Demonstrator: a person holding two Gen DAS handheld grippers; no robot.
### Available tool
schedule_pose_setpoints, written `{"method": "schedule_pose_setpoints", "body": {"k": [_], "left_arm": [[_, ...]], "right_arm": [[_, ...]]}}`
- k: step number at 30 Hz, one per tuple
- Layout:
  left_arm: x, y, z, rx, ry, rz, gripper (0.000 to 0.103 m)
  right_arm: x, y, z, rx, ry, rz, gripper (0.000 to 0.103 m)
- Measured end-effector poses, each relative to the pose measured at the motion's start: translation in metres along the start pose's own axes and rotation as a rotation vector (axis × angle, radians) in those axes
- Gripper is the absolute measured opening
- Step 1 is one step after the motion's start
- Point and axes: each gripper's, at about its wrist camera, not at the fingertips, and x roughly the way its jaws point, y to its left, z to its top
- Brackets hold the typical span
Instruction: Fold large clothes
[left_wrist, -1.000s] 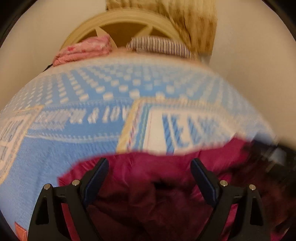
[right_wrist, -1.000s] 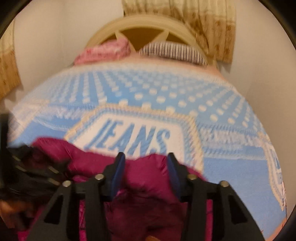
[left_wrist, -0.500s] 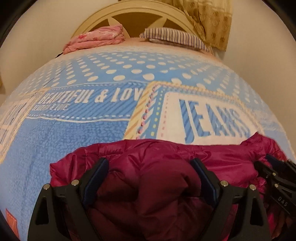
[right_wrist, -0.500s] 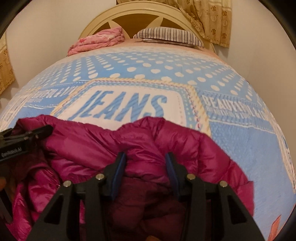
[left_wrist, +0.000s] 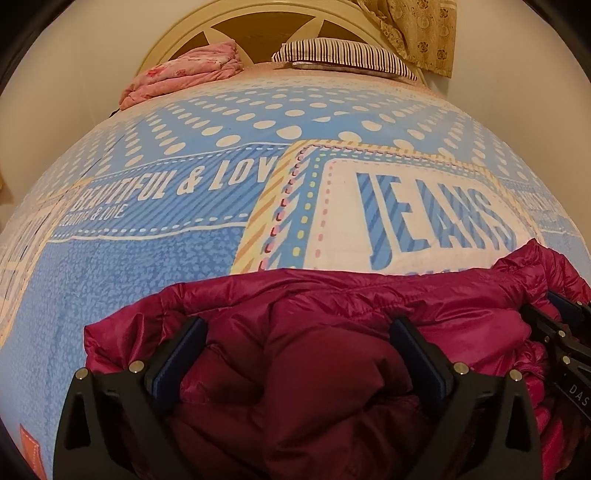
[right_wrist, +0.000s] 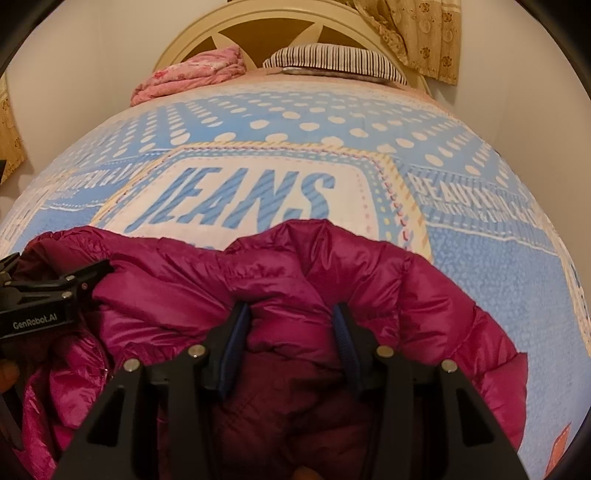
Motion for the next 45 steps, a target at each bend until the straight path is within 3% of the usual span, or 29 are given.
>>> {"method": "schedule_pose_setpoints", "body": {"k": [28, 32, 33, 35, 37, 38, 40, 43, 45], "left_arm": [[0.007, -0.005, 0.001, 0.023, 0.012, 0.034, 0.102], [0.01, -0.005, 0.01, 0.045, 0.055, 0.029, 0.102], [0.003, -0.003, 0.019, 0.072, 0.082, 0.021, 0.102], [-0.035, 0.009, 0.027, 0.069, 0.017, -0.011, 0.102], [-0.074, 0.023, 0.023, 0.079, -0.021, -0.033, 0.102], [-0.09, 0.03, 0.018, 0.08, -0.031, -0.028, 0.102], [-0.132, 0.05, -0.009, 0.077, -0.067, -0.02, 0.102], [-0.181, 0.076, -0.063, 0.035, -0.09, -0.023, 0.102], [-0.209, 0.094, -0.105, -0.024, -0.078, -0.064, 0.102]], "right_arm": [[0.005, 0.005, 0.0, -0.025, 0.014, -0.044, 0.051], [0.005, 0.006, 0.002, -0.027, 0.019, -0.046, 0.052], [0.004, 0.006, 0.004, -0.035, 0.029, -0.044, 0.052], [-0.006, 0.002, 0.009, -0.05, 0.047, -0.053, 0.064], [-0.036, -0.01, 0.009, -0.005, -0.003, -0.03, 0.082], [-0.05, -0.014, 0.007, 0.007, -0.019, -0.017, 0.085], [-0.084, -0.021, -0.006, 0.015, -0.025, -0.015, 0.091], [-0.131, -0.032, -0.044, 0.064, -0.03, 0.024, 0.091], [-0.161, -0.039, -0.082, 0.1, -0.023, 0.029, 0.091]]}}
